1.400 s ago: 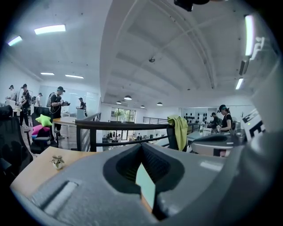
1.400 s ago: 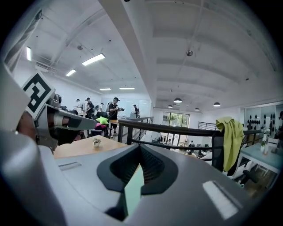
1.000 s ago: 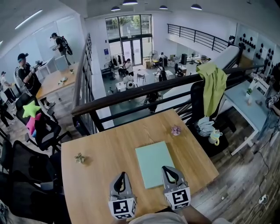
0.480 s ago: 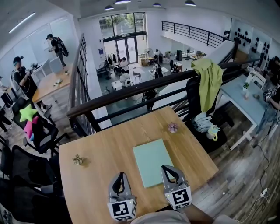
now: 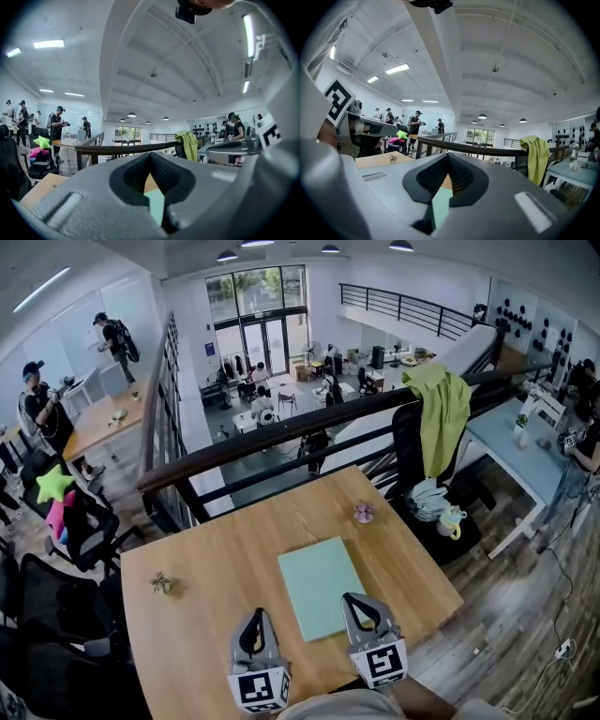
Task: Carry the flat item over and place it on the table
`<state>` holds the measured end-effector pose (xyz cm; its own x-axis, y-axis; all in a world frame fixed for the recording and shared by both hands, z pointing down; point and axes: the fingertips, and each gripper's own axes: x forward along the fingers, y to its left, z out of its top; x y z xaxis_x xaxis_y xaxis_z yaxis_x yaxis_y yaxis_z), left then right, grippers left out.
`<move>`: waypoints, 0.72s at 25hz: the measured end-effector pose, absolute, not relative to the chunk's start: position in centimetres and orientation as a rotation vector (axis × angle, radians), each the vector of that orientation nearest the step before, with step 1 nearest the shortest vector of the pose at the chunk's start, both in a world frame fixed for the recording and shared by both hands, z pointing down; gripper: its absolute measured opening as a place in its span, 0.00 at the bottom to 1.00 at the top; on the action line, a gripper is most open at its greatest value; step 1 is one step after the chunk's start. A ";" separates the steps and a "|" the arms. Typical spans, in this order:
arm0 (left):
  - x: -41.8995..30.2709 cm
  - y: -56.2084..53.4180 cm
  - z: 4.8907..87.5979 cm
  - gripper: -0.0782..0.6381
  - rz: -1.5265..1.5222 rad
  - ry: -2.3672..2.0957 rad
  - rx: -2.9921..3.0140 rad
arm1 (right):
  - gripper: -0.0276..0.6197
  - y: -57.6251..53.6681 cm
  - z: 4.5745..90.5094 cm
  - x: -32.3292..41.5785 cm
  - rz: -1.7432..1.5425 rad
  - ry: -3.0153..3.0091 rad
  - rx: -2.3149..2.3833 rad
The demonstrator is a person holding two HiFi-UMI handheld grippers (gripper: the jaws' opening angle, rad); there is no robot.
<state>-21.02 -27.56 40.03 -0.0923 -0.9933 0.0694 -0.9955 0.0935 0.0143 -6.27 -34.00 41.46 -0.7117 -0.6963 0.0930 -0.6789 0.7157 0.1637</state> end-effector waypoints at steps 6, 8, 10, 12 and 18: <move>-21.0 -27.6 40.6 0.11 0.060 -2.257 2.068 | 0.06 -34.1 41.7 -5.6 -0.167 -2.751 1.142; -20.9 -27.8 40.7 0.11 0.059 -2.253 2.071 | 0.06 -34.2 41.7 -5.3 -0.179 -2.741 1.143; -20.8 -27.9 40.8 0.11 0.060 -2.248 2.074 | 0.06 -34.2 41.6 -5.1 -0.196 -2.731 1.143; -20.7 -27.9 40.9 0.11 0.062 -2.245 2.075 | 0.06 -34.2 41.7 -4.9 -0.187 -2.728 1.153; -20.4 -28.1 41.1 0.11 0.064 -2.234 2.075 | 0.06 -34.5 42.0 -4.6 -0.169 -2.718 1.165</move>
